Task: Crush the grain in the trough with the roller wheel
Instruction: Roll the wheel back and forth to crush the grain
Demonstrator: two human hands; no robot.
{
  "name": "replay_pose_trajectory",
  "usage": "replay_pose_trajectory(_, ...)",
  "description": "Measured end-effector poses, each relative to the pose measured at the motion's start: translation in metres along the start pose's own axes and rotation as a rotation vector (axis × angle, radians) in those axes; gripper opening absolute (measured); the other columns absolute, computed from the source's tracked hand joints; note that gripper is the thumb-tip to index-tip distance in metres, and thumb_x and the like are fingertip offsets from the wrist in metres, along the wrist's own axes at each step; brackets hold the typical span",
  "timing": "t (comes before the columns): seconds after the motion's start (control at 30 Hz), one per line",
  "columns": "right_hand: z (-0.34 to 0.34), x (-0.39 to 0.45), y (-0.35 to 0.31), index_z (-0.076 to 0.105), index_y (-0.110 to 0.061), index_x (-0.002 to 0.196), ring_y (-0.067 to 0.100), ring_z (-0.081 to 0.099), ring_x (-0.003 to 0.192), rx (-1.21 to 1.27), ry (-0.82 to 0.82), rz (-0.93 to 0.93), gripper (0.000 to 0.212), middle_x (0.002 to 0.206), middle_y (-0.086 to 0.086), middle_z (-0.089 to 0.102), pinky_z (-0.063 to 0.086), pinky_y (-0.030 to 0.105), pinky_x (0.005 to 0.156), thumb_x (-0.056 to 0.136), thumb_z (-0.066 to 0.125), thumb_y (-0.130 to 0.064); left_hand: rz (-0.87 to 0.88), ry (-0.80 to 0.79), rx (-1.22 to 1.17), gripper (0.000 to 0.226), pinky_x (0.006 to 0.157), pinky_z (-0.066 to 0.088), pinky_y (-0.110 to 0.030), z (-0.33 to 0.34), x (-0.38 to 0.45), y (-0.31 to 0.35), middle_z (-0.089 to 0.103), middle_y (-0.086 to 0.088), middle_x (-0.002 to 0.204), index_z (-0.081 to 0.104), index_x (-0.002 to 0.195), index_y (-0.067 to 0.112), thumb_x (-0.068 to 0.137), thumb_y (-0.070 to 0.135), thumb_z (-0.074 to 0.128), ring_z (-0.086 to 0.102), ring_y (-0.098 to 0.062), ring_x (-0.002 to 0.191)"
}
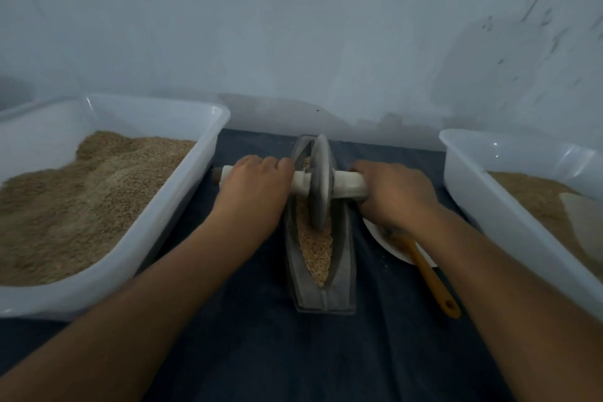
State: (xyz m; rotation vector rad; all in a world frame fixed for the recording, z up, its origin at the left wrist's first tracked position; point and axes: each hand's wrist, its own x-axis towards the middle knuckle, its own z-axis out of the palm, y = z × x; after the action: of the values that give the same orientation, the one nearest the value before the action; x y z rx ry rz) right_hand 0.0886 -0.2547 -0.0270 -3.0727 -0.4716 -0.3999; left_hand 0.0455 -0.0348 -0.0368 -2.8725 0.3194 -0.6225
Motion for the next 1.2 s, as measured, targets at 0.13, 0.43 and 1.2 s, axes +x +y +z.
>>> replay_pose_trajectory(0.13,0.001,-0.035,-0.006,0.052,-0.034,0.127,0.024,0.062,0.096,-0.013,0.14,-0.052,0.044,0.109,-0.004,0.064,0.034,0.036,0.07,0.086,0.065,-0.037,-0.005,0.006,0.016,0.048,0.1,0.037,-0.034,-0.011,-0.026,0.01,0.058,-0.002,0.119,0.043,0.125,0.02,0.084,0.021,0.068,0.055,-0.022,0.108)
replay_pose_trajectory(0.43,-0.009,-0.088,-0.008,0.059,-0.025,0.126,0.026,0.061,0.091,0.056,0.263,-0.079,0.036,0.106,0.0,0.065,0.032,0.034,0.069,0.091,0.063,-0.031,0.02,0.065,-0.049,0.066,0.121,0.018,-0.036,-0.035,-0.062,0.019,0.053,0.0,0.138,0.036,0.142,0.02,0.086,0.025,0.069,0.048,-0.02,0.128)
replay_pose_trajectory(1.2,0.001,0.031,0.008,0.058,-0.033,0.101,0.022,0.058,0.085,-0.053,-0.128,0.012,0.025,0.099,-0.003,0.063,0.041,0.032,0.064,0.082,0.069,-0.044,-0.033,0.028,0.078,0.027,0.078,0.04,-0.032,0.016,0.029,-0.004,0.063,-0.003,0.111,0.047,0.117,0.016,0.092,0.019,0.059,0.062,-0.023,0.097)
